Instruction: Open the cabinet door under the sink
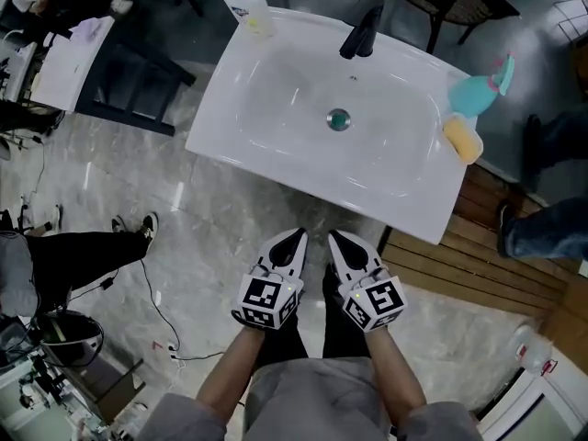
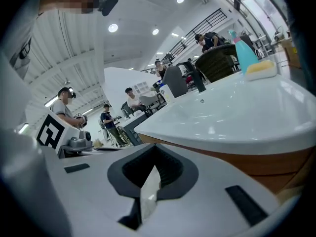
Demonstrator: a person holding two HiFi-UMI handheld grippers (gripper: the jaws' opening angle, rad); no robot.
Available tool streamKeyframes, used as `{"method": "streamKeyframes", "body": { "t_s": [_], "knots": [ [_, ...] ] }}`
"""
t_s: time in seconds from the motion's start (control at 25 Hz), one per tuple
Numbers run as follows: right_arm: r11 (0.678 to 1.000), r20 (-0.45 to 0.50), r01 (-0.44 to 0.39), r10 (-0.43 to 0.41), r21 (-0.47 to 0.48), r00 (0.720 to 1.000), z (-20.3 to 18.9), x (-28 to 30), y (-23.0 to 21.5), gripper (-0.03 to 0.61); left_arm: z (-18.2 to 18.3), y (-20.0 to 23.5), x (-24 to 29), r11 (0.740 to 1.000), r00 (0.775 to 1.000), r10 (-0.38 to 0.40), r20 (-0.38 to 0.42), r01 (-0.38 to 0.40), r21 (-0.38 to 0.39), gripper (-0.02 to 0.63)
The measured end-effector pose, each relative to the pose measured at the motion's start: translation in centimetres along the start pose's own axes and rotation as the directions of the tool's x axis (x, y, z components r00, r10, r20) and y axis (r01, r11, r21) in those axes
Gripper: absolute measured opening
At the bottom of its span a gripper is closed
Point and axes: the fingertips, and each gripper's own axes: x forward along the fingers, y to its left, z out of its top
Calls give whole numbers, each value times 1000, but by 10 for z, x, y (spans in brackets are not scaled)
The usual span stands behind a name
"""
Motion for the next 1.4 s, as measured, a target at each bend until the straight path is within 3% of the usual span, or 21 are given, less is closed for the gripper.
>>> {"method": "streamKeyframes", "body": {
  "t_s": [0.56,1.16,1.4],
  "knots": [
    [998,-5,54,-54,28,999,-51,33,-26,9,-38,37,30,999,999,-35,-33,36,34,8],
    [994,-37,90,-88,65,995,-108,69,-64,9,-102,76,85,999,999,-12,-45,13,33,9],
    [990,-38,106,-103,98,994,-131,77,-85,9,-142,95,120,1000,998,0,-55,2,22,69]
  ]
}}
